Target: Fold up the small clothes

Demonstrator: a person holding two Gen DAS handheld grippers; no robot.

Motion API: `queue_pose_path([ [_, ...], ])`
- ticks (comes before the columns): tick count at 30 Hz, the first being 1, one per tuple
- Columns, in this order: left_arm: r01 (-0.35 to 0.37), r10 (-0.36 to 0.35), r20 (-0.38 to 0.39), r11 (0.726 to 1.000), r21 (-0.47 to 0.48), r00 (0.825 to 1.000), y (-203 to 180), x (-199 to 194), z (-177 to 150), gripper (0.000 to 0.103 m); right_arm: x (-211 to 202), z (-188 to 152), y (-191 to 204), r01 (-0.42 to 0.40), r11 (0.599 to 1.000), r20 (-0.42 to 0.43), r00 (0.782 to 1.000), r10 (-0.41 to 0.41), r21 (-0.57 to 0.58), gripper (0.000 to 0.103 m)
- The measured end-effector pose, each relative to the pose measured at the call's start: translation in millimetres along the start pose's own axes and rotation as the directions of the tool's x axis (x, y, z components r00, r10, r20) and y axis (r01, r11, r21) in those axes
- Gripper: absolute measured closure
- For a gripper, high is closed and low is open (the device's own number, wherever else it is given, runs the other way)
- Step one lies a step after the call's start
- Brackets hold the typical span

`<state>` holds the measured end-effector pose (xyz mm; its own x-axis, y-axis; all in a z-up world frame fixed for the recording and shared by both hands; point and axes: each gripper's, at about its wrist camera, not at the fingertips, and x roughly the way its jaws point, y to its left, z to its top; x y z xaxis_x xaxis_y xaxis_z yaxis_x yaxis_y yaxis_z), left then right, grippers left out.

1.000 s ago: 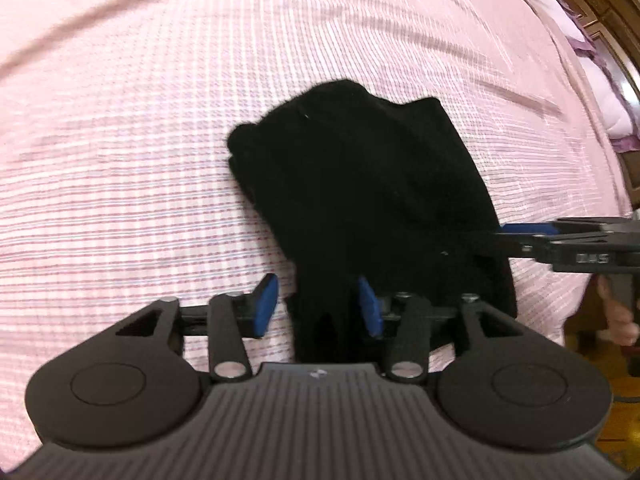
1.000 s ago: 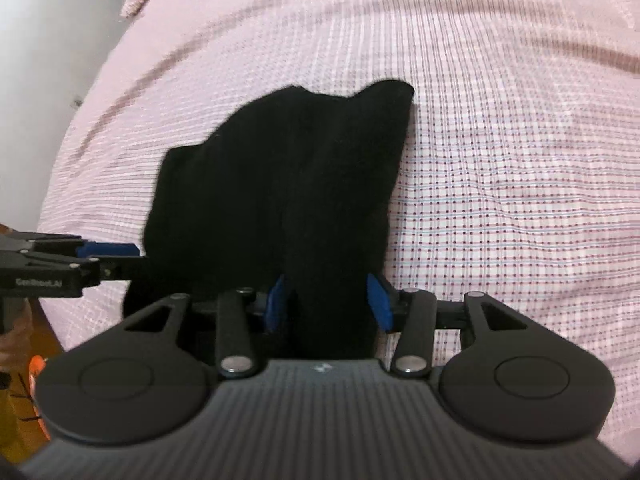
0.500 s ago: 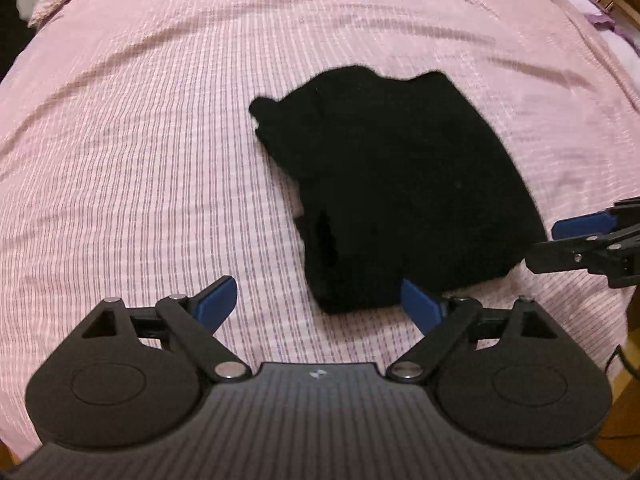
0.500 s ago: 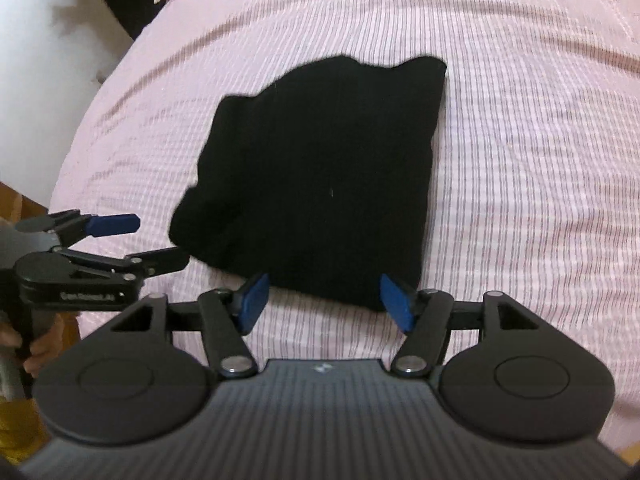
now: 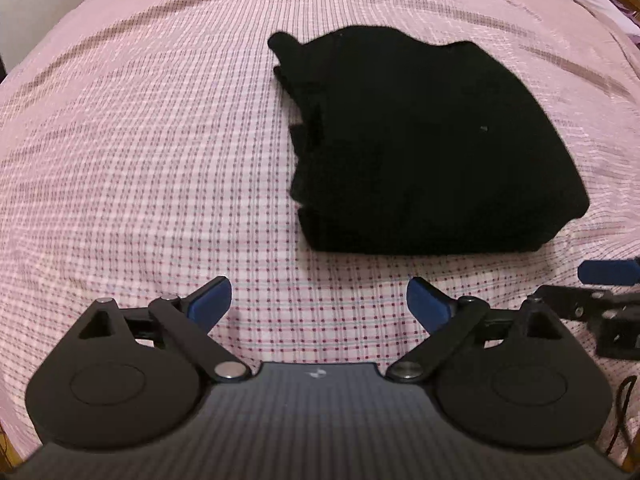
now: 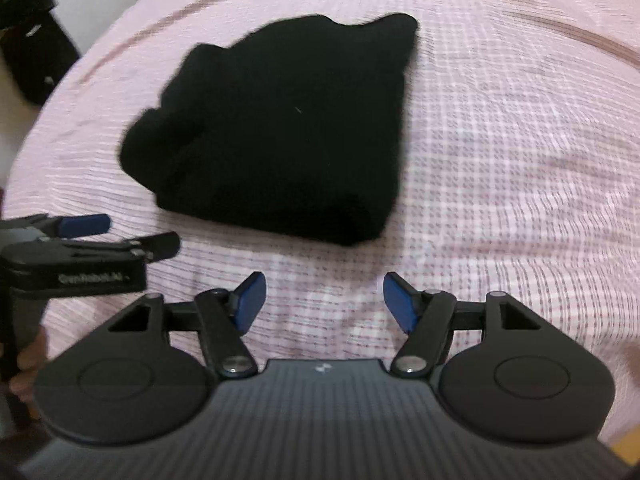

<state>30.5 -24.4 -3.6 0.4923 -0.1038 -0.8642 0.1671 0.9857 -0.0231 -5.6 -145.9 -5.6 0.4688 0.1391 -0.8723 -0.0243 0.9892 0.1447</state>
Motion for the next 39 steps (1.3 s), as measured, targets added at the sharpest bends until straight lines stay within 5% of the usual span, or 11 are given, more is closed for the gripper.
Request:
queue_pose_path([
  [16, -0.008, 0.008, -0.014, 1.0, 0.008, 1.0, -13.1, 27.5, -9.0, 0.006, 18.3, -28.8, -3.1, 0.094, 0.993, 0.127, 0.987, -0.102, 0.064, 0.036],
  [39, -0.015, 0.016, -0.014, 1.0, 0.021, 1.0, -21.2, 21.0, -12.9, 0.006, 17.6, -29.7, -1.4, 0.081, 0.993, 0.132, 0.987, -0.092, 0.087, 0.036],
])
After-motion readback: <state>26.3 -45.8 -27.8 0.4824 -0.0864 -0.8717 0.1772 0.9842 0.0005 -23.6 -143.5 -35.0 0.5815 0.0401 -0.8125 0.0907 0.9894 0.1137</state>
